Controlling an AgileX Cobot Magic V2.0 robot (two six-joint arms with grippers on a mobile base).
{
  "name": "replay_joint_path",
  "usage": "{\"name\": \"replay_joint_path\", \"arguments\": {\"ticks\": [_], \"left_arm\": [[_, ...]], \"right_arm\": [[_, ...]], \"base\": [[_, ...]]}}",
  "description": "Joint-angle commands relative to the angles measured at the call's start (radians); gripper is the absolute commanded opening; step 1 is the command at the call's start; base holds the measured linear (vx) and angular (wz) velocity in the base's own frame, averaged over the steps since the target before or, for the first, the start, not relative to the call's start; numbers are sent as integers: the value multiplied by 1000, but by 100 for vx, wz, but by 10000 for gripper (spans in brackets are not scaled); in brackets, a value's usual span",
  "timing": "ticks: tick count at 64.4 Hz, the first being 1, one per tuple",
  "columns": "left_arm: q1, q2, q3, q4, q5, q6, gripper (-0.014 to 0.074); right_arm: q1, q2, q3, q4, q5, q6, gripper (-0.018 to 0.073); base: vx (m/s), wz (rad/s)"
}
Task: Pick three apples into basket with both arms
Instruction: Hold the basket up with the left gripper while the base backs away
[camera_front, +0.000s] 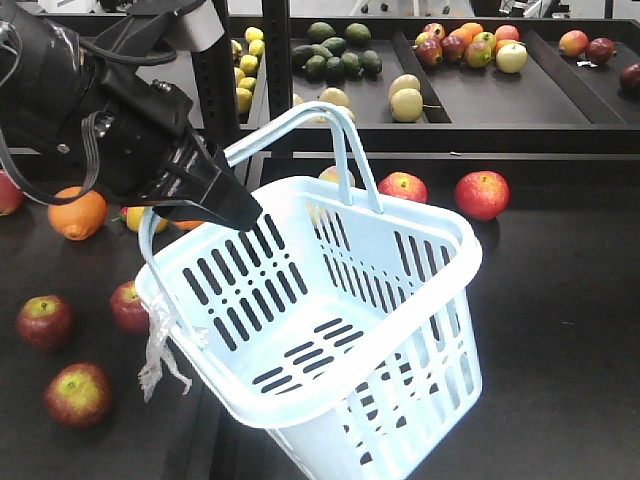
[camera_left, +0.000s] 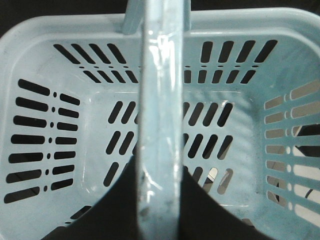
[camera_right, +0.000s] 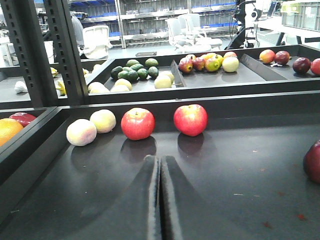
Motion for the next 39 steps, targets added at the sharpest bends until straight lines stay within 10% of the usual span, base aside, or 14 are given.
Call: {"name": "replay_joint_path", "arguments": {"ticks": [1, 39], "left_arm": [[-3, -42, -25, -49, -23, -12, -8], [-3, -42, -25, -49, -23, -12, -8]], "right_arm": [[-1, -8, 10, -2, -75, -2, -3], [-1, -8, 10, -2, -75, -2, -3]], "base": [[-1, 2], [-5, 15]]}}
